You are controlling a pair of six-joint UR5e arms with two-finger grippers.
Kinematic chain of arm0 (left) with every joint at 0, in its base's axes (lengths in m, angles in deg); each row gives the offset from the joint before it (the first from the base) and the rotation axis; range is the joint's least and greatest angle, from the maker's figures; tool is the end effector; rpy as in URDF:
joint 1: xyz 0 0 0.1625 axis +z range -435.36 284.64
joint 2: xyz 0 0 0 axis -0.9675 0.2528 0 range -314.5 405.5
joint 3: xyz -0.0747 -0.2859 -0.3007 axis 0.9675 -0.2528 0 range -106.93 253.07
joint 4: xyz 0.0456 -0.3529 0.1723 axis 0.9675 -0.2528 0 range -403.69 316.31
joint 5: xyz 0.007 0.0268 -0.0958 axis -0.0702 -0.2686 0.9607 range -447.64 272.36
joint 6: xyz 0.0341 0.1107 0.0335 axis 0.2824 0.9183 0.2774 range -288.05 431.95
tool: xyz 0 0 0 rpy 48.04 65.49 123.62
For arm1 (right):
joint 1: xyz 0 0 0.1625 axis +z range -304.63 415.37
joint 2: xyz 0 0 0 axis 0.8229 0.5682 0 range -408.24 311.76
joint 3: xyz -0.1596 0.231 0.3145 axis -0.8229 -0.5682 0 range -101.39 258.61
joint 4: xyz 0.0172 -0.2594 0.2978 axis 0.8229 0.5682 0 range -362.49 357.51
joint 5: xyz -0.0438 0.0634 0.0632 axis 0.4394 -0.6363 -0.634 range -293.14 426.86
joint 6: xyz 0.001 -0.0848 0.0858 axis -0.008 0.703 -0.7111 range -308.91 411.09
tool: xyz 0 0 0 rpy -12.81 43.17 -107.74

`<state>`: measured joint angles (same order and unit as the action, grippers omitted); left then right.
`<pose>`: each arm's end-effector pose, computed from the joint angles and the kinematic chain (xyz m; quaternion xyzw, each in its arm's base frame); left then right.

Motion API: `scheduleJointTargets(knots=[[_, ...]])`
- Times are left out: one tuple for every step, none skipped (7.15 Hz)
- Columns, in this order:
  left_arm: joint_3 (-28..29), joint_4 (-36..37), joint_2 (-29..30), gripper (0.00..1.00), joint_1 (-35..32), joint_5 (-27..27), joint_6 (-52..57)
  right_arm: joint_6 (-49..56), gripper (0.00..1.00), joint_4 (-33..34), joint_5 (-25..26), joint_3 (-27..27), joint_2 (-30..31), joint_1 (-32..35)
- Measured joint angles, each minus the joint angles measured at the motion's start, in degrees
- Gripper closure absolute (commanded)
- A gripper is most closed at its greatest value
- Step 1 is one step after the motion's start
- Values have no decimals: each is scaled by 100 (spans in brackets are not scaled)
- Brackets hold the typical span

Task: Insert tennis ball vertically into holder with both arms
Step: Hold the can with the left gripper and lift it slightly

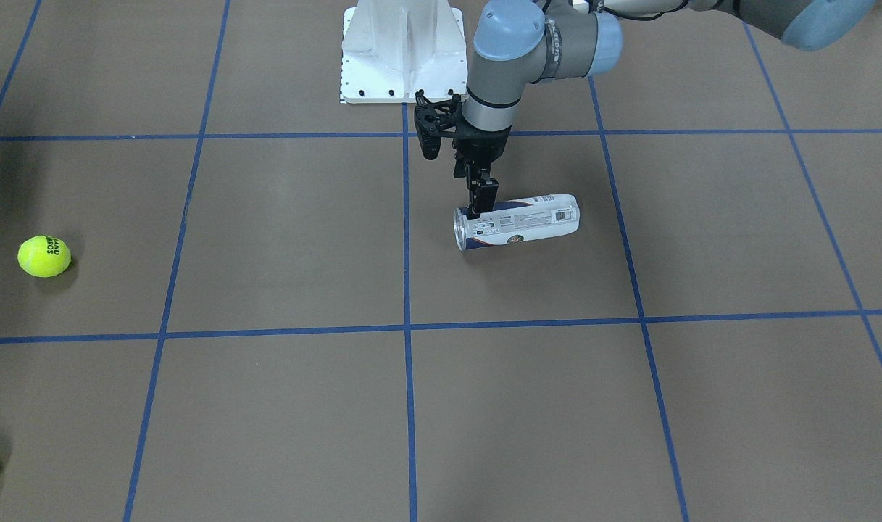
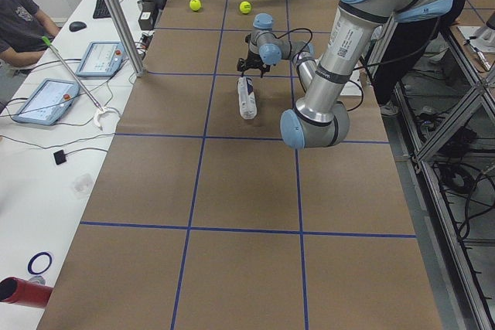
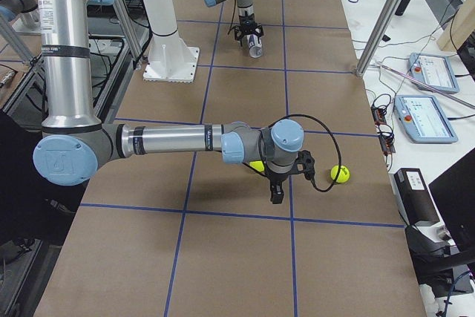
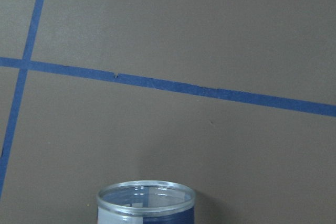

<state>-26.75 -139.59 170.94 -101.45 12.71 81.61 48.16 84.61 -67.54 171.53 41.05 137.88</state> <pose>0.5448 -0.3912 0.2383 0.3456 0.2685 0.5691 0.6961 -0.0149 -0.4877 0.6348 0.0182 -0.3805 -0.0582 0.9228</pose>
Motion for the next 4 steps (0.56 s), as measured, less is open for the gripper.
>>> scheduleJointTargets(knots=[[100, -1, 37, 1, -7, -10, 41, -3, 1, 0, -6, 4, 3, -1], [213, -4, 61, 1, -8, -16, 56, -5, 1, 0, -12, 13, 9, -1], [290, -10, 94, 1, -9, -43, 59, -6, 1, 0, -14, 25, 13, 1], [403, -16, 182, 1, -8, -100, 49, -6, 1, 0, -15, 33, 16, 1]])
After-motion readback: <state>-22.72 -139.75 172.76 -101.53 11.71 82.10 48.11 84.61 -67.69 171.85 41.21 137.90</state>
